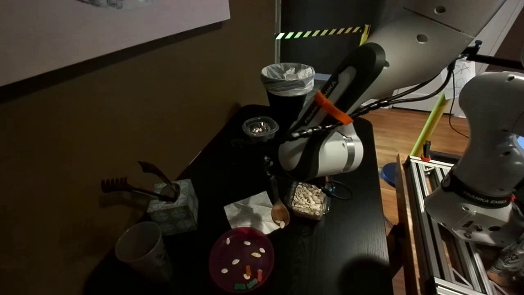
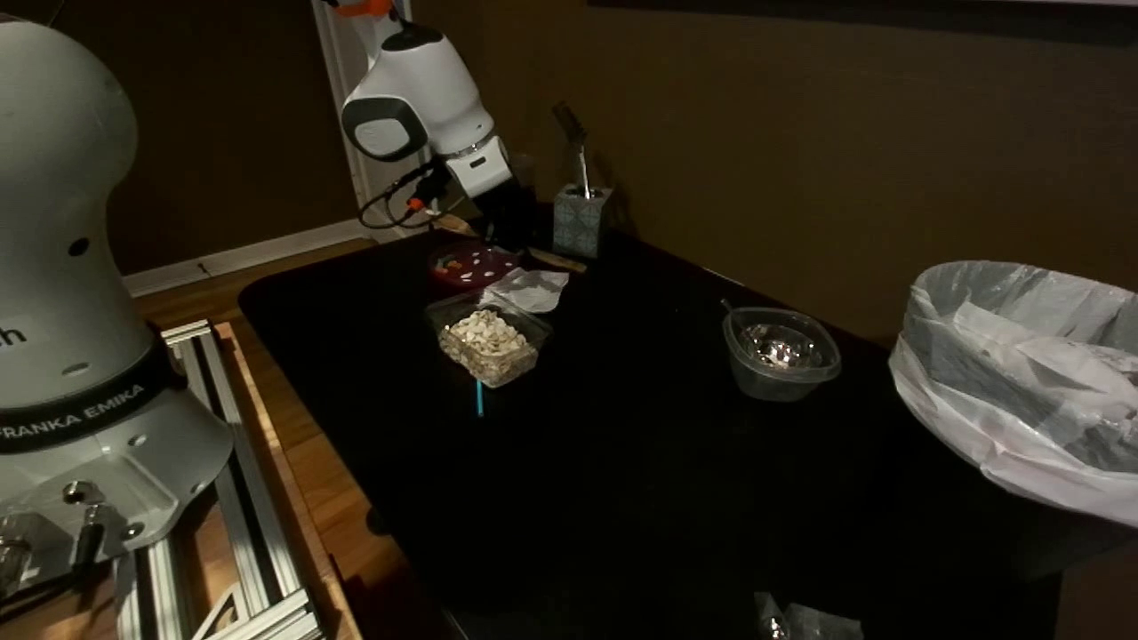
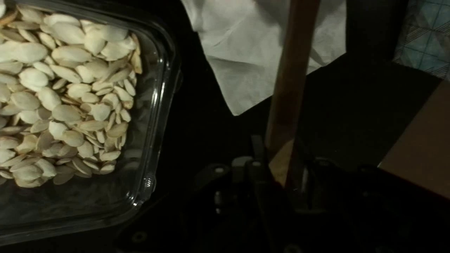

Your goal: Transfer a spoonful of contents from the bowl to the red plate

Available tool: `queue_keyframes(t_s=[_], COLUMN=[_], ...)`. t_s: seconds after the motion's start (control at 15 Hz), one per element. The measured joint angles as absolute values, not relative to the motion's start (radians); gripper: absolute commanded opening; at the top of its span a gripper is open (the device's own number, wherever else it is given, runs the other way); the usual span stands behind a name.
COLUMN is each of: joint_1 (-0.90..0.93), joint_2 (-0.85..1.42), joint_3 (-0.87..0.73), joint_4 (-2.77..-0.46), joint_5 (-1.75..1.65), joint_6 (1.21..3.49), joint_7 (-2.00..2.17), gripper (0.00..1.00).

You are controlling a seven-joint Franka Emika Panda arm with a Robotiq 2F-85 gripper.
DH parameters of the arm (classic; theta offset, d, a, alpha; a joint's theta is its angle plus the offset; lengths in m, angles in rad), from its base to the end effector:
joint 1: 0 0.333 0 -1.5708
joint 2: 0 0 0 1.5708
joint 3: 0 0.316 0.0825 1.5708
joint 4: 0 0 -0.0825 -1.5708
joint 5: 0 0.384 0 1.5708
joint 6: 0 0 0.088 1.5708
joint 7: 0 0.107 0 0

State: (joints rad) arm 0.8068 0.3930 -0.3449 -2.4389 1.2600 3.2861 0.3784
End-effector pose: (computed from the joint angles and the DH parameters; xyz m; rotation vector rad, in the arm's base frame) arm 0.4560 0.1097 0.1969 -2.4167 1.5669 -0.6074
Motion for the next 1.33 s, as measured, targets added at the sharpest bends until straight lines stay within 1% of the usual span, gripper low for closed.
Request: queue_keyframes(t_s=[0.67,1.2,1.33], joint_1=[0.980,1.078,1.006], joint_2=[0.422,0.500,0.505], joint_3=[-0.487,-0.510,-0.401], joint_4=[-2.363,-2.269,-2.246], joint_5=[1.260,1.271,1.269], joint_6=[3.309,3.638,3.780], joint_7=[0.586,0.643,0.609], gripper=[0.06,0.06,0.06])
